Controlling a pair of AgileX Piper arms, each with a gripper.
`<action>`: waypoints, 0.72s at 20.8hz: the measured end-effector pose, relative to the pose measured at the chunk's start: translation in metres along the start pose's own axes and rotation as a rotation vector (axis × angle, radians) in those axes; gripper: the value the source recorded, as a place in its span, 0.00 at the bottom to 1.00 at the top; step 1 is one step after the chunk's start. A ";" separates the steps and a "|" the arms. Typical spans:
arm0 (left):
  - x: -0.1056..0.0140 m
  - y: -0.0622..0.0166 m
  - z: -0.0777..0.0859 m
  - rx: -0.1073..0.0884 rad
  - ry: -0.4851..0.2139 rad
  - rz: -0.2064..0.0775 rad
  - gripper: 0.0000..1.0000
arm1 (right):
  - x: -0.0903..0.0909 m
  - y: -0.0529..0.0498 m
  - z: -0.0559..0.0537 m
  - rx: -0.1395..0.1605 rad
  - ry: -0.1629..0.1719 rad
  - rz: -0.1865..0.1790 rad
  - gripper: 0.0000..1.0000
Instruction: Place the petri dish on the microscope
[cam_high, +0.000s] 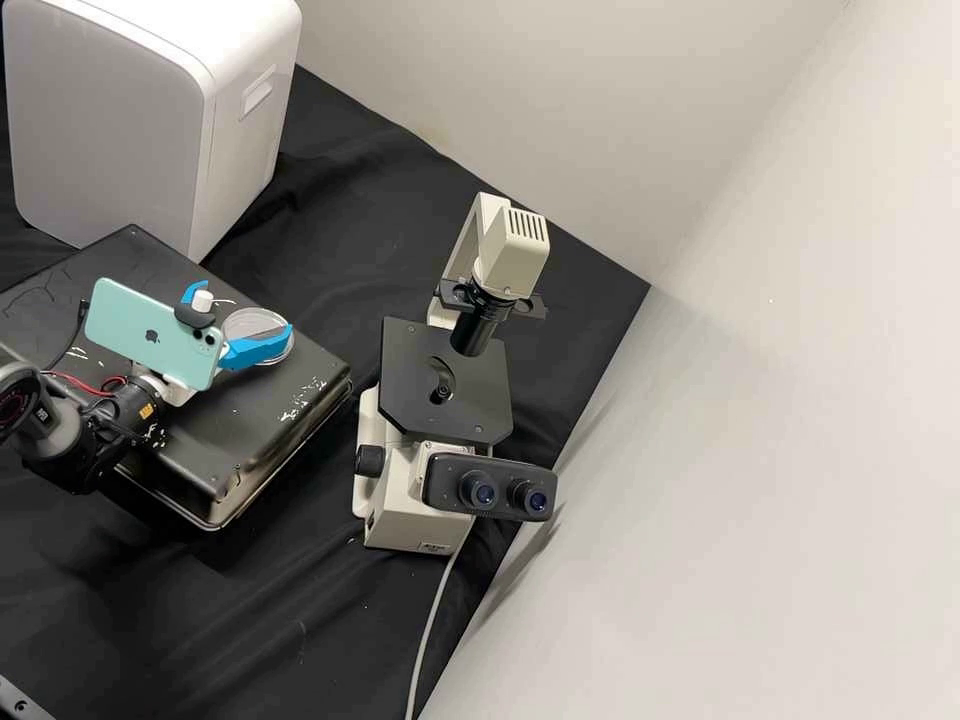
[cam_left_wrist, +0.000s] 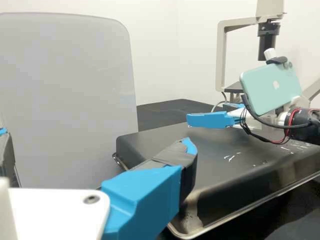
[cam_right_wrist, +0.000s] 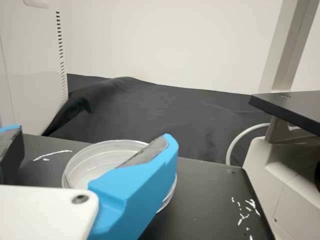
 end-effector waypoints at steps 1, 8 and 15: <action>0.000 0.0000 0.000 0.000 0.000 0.000 1.00 | 0.000 0.000 0.000 0.000 0.000 0.000 0.00; 0.000 0.0000 0.000 0.000 0.000 0.000 1.00 | 0.000 0.001 0.001 0.004 -0.006 0.006 0.00; 0.000 -0.0001 0.000 0.001 0.000 -0.001 1.00 | 0.000 0.001 0.000 0.004 -0.005 0.011 0.00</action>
